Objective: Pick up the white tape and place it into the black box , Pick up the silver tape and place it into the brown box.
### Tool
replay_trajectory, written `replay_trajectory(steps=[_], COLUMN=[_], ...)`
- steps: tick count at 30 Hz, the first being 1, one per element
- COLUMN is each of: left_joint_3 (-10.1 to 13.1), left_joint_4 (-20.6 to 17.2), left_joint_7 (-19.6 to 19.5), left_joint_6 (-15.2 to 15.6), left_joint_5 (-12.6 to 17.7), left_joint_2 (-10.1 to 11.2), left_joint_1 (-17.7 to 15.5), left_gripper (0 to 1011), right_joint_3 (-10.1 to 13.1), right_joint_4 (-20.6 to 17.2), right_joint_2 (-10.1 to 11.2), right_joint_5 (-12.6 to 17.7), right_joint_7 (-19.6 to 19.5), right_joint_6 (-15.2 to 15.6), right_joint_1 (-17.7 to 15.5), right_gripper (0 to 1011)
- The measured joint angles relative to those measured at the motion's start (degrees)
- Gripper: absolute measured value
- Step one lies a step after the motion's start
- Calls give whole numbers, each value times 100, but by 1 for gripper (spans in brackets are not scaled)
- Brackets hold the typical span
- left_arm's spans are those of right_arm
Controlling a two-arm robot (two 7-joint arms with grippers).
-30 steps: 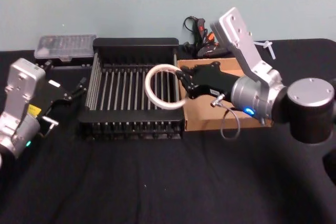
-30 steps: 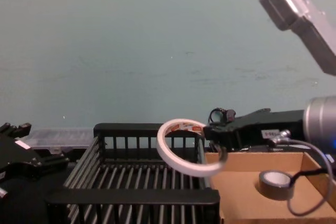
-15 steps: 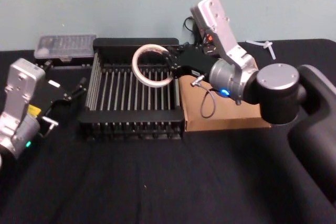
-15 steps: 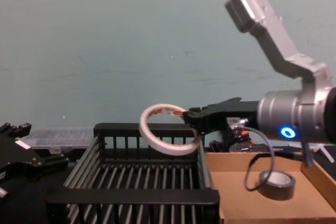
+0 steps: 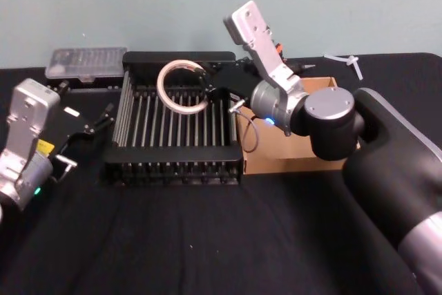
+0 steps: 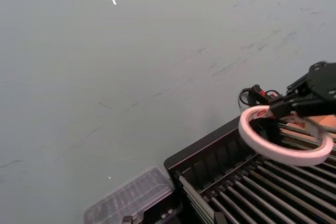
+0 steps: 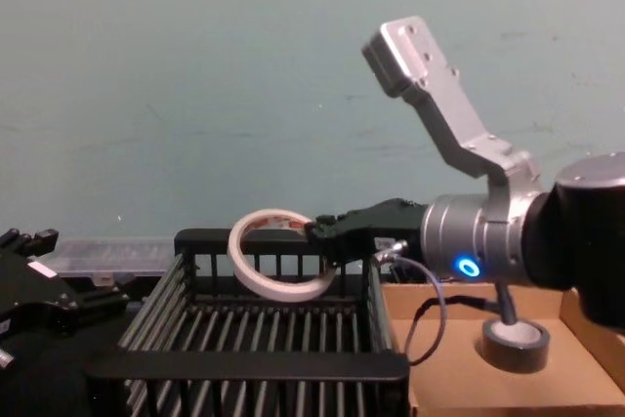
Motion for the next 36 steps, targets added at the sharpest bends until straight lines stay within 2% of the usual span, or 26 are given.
replay_trajectory(steps=[8, 11, 25, 30, 31, 35, 36], left_joint_3=[0, 0, 0, 0, 0, 0, 0], left_joint_4=[0, 0, 0, 0, 0, 0, 0], left_joint_7=[0, 0, 0, 0, 0, 0, 0], left_joint_6=[0, 0, 0, 0, 0, 0, 0], left_joint_5=[0, 0, 0, 0, 0, 0, 0], left_joint_2=[0, 0, 0, 0, 1, 0, 0], left_joint_1=[0, 0, 0, 0, 0, 0, 0], left_gripper=[1001, 1001, 1002, 1001, 1001, 1001, 1002], right_joint_3=[3, 10, 15, 17, 17, 17, 17], right_joint_4=[562, 648, 691, 683, 680, 678, 677], right_joint_2=[-219, -257, -283, -280, -279, -278, -277], right_joint_5=[-106, -130, -173, -166, -164, -161, -160], right_joint_7=[12, 20, 33, 33, 33, 33, 33], right_joint_6=[-124, -138, -142, -142, -142, -142, -142], right_joint_1=[196, 224, 233, 231, 230, 228, 228], right_gripper=[98, 98, 99, 208, 260, 364, 421])
